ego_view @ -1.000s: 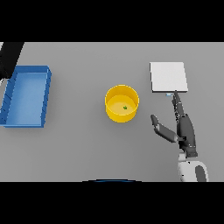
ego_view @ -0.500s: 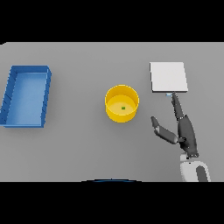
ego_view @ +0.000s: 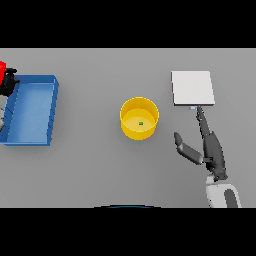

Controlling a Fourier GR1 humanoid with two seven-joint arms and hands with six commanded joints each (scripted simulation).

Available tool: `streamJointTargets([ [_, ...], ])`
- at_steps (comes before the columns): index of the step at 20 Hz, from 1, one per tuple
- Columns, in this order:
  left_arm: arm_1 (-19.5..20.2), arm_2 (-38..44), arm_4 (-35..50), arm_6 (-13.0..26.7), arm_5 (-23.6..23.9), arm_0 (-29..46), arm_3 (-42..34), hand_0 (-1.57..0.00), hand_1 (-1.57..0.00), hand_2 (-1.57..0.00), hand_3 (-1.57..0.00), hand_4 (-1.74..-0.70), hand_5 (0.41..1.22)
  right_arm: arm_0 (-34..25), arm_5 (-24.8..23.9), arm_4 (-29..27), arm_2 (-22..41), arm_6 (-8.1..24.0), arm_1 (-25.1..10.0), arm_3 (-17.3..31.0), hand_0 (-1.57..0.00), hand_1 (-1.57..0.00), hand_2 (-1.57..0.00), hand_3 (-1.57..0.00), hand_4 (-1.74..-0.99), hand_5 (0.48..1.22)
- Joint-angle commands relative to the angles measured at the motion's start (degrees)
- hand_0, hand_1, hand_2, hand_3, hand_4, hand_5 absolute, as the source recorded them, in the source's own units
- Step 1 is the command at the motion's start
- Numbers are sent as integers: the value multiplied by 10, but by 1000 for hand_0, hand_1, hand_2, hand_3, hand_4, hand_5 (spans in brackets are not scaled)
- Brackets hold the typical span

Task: Pick up the red beaker and tilt it to pour out 1 green nut into yellow bowl. Pick up the yellow bowl and place it on the metallic measuring scale.

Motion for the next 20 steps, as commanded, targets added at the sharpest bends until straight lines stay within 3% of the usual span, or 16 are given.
streamJointTargets([
  [1,-3,-4,1,2,8,7,0,-1571,-1571,-1571,-1509,-1741,1221,-3,4,-6,-2,-1,0,-1,1,1,1,1,-1217,666],
  [4,-3,-23,12,2,26,19,1,-1571,-1571,-1571,-1539,-1741,1117,-1,3,-1,0,6,-5,-10,1,1,1,1,-1207,665],
  [6,2,-42,21,2,30,14,12,-1571,-1571,-1571,-1551,-1741,967,-1,1,0,3,1,1,-8,1,1,1,1,-1205,664],
  [7,7,-53,21,2,22,12,11,-1571,-1571,-1571,-1555,-1667,908,8,3,1,2,-14,-5,-10,1,1,1,1,-1202,667],
  [8,20,-60,30,2,6,17,3,-1571,-1571,-1571,-1503,-1530,865,6,2,0,1,-5,-4,-9,1,1,1,1,-1197,664],
  [9,21,-64,40,2,-13,19,-12,-1564,-1449,-1432,-1362,-1374,830,6,0,3,6,-1,3,-6,1,1,1,1,-1192,663],
  [10,30,-64,55,1,-40,24,-27,-1457,-1180,-1187,-1129,-1229,803,9,5,-4,4,-4,1,-12,1,1,1,1,-1188,663],
  [11,33,-68,72,3,-64,25,-33,-1166,-944,-959,-903,-1120,778,9,1,-1,4,-4,4,-7,1,1,1,1,-1187,664],
  [14,55,-80,100,1,-105,28,-59,-596,-483,-490,-462,-916,723,14,2,-1,4,-5,0,-16,1,1,1,1,-1182,667],
  [17,56,-78,116,3,-119,28,-62,-305,-247,-251,-236,-831,688,10,1,1,6,8,1,-19,1,1,1,1,-1189,666],
  [20,58,-72,118,-12,-117,26,-56,-156,-126,-128,-120,-797,678,17,1,6,13,10,7,-24,1,1,1,1,-1187,663],
])
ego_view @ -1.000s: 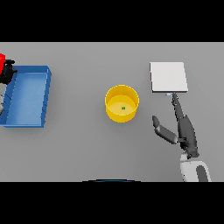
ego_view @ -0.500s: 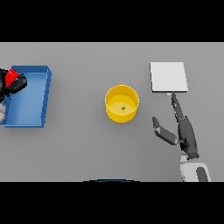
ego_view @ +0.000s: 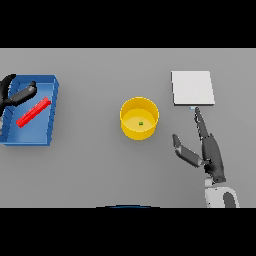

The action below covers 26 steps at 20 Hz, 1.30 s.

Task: Pick up the red beaker and tilt it to pour out 1 green nut into yellow bowl. Pick up the yellow bowl and place it on the metallic measuring scale.

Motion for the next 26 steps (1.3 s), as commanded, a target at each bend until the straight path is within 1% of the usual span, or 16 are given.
streamJointTargets([
  [1,-2,3,-1,-5,3,-4,5,-124,-100,-102,-96,-791,674,-1,-4,8,3,7,0,-3,1,1,1,1,-1193,660],
  [2,-4,5,-3,-3,6,-13,6,-99,-80,-81,-77,-785,674,-2,-7,17,5,14,-2,-3,1,1,1,1,-1192,660],
  [4,-3,15,4,-27,12,-8,7,-63,-51,-52,-49,-785,674,-7,-18,42,9,24,-7,0,1,1,1,1,-1203,660],
  [5,-8,16,4,-32,16,-7,10,-50,-41,-41,-39,-786,671,-8,-12,43,11,21,-14,-1,1,1,1,1,-1198,662],
  [7,-8,17,4,-40,15,-8,12,-32,-26,-26,-24,-780,679,-28,17,40,22,7,-27,2,1,1,1,1,-1162,694],
  [8,-9,14,2,-35,17,-10,9,-25,-20,-21,-19,-776,685,-42,30,48,28,7,-39,12,1,1,1,1,-1180,708],
  [9,-10,13,1,-30,18,-10,8,-20,-16,-16,-15,-779,693,-62,37,56,27,17,-55,8,1,1,1,1,-1202,709],
  [11,-14,12,3,-38,21,-4,7,-12,-10,-10,-9,-786,704,-96,64,72,40,29,-79,18,1,1,1,1,-1234,707],
  [12,-17,12,5,-41,17,-6,12,-10,-8,-8,-7,-790,707,-114,75,86,48,43,-90,27,1,1,1,1,-1255,700],
  [15,-18,10,4,-38,21,-4,6,-5,-3,-4,-3,-795,709,-162,100,152,84,51,-135,40,1,1,1,1,-1282,677],
  [16,-18,9,3,-33,20,-7,11,-3,-3,-3,-2,-795,708,-179,110,176,99,43,-151,45,1,1,1,1,-1279,671],
  [18,-17,12,6,-30,16,-14,13,-2,-1,-1,-1,-793,712,-221,135,213,130,42,-167,62,1,1,1,1,-1276,668],
  [20,-14,15,8,-36,13,-13,18,-1,0,0,0,-794,719,-247,149,240,154,28,-179,79,1,1,1,1,-1270,664],
  [21,-14,13,7,-42,17,-6,9,0,0,0,0,-795,721,-260,159,247,162,26,-183,88,1,1,1,1,-1269,662],
  [24,-16,10,3,-36,13,-16,15,0,0,0,0,-798,723,-306,190,252,178,19,-185,118,1,1,1,1,-1274,656],
  [26,-19,7,2,-36,13,-15,16,1,1,1,1,-799,720,-331,204,263,196,10,-182,146,1,1,1,1,-1276,670],
])
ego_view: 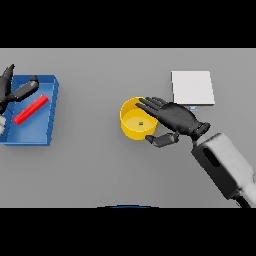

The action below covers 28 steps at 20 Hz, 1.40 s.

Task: Pick up the red beaker and tilt it to pour out 1 green nut into yellow bowl. Pick up the yellow bowl and place it on the metallic measuring scale.

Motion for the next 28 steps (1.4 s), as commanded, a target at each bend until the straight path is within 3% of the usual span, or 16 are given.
streamJointTargets([
  [1,-1,0,-1,-1,2,1,2,1,1,1,1,-797,718,-10,12,2,7,-8,-2,11,1,1,1,1,-1277,677],
  [10,3,0,1,-2,-5,-4,-3,1,1,1,1,-796,733,-81,61,19,55,-47,15,103,1,1,1,1,-1260,679],
  [17,2,2,2,-4,-3,-2,3,1,1,1,1,-798,736,-105,84,43,85,-30,27,147,1,1,1,1,-1306,681],
  [21,5,1,1,-2,-4,-3,-3,1,1,1,1,-793,729,-123,95,48,95,-25,38,161,1,1,-4,-11,-1308,729],
  [23,9,3,2,-12,-5,2,-3,1,1,1,1,-792,725,-122,99,52,98,-20,35,164,-16,-40,-68,-94,-1339,784],
  [25,8,4,0,-9,-3,-1,1,1,1,1,1,-793,722,-120,90,67,111,-16,41,168,-258,-236,-233,-249,-1387,900],
  [28,10,4,0,-7,2,0,-9,1,1,1,1,-796,726,-119,119,57,111,-23,32,158,-891,-846,-814,-594,-1534,1057],
])
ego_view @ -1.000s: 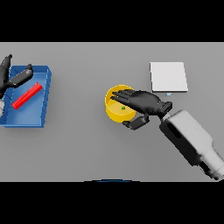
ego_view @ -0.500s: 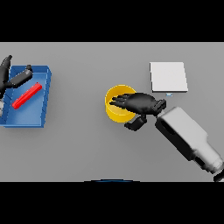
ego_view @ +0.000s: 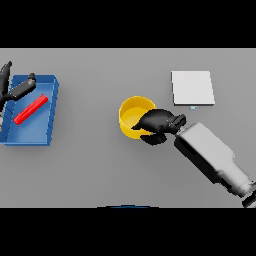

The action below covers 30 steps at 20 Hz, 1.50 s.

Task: Pick up the red beaker and tilt it to pour out 1 green nut into yellow bowl. Pick up the yellow bowl and place it on the metallic measuring scale.

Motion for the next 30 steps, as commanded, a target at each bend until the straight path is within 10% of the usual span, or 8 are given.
streamJointTargets([
  [1,0,-1,0,0,2,4,-3,1,1,1,1,-800,727,-2,8,-4,0,-6,-2,2,-1027,-991,-965,-691,-1571,1090],
  [6,0,-1,3,12,1,0,-7,1,1,1,1,-802,725,-6,25,-15,-1,-1,-5,-1,-1393,-1381,-1314,-1142,-1682,1178],
  [16,7,-3,-1,12,4,0,-17,1,1,1,1,-798,721,-20,60,-50,-33,28,-51,-80,-1552,-1551,-1506,-1377,-1731,1216],
  [23,2,4,7,-4,-2,3,-4,1,1,1,1,-808,723,-34,95,-77,-75,79,-87,-135,-1567,-1567,-1557,-1248,-1720,1219],
  [30,16,4,5,10,2,5,-23,1,1,1,1,-808,742,-75,58,-64,-99,46,-132,-89,-1570,-1570,-1568,-1298,-1720,1221],
])
